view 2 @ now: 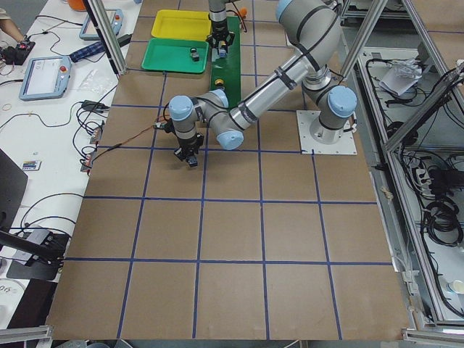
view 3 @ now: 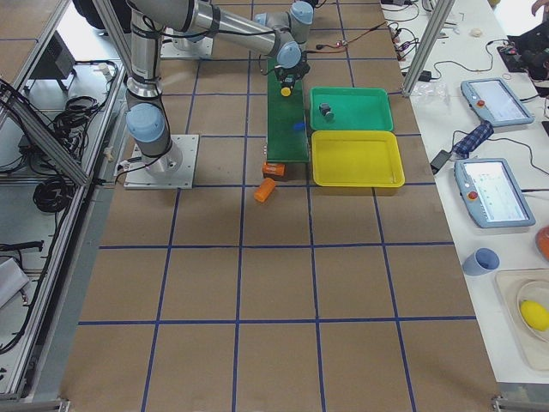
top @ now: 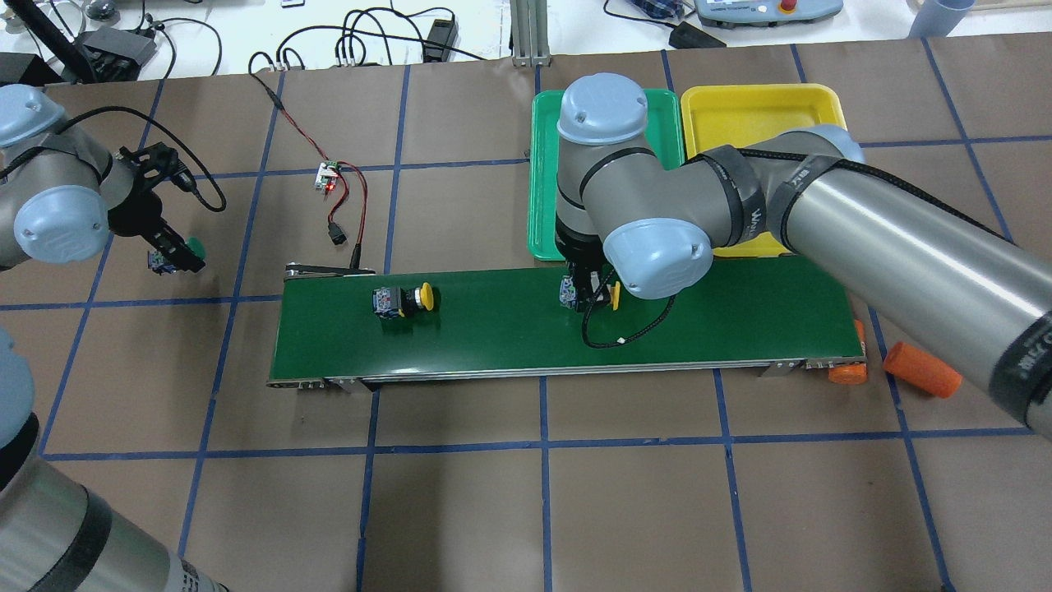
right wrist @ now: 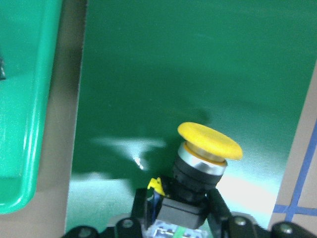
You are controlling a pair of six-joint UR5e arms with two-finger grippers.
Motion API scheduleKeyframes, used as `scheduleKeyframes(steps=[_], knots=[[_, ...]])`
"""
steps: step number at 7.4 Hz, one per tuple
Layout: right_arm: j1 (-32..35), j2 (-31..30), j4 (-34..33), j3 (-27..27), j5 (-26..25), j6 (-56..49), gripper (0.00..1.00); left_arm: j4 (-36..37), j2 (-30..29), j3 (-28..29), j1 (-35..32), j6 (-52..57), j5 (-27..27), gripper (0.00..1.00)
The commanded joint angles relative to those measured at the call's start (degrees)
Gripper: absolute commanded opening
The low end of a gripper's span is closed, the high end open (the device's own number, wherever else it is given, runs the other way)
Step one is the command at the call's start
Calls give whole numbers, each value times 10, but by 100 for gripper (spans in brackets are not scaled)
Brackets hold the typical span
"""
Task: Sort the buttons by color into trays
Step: 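Carry yellow button to yellow tray with right while left places green button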
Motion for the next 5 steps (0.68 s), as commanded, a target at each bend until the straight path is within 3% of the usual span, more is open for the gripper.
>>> scheduleKeyframes(steps=[1, 2, 4, 5], knots=[[-60, -4, -2, -14, -6, 0, 0, -5, 100, -99, -63, -6, -9, 0], [-92, -4, -2, -19, -25, -6, 0, -5, 140, -139, -71, -10, -56, 0], [-173, 1, -2, -17, -22, -120, 0, -22, 186, -153, -96, -50, -58, 0], [-194, 5, -6, -18, -21, -140, 0, -23, 197, -162, -148, -87, -46, 0]])
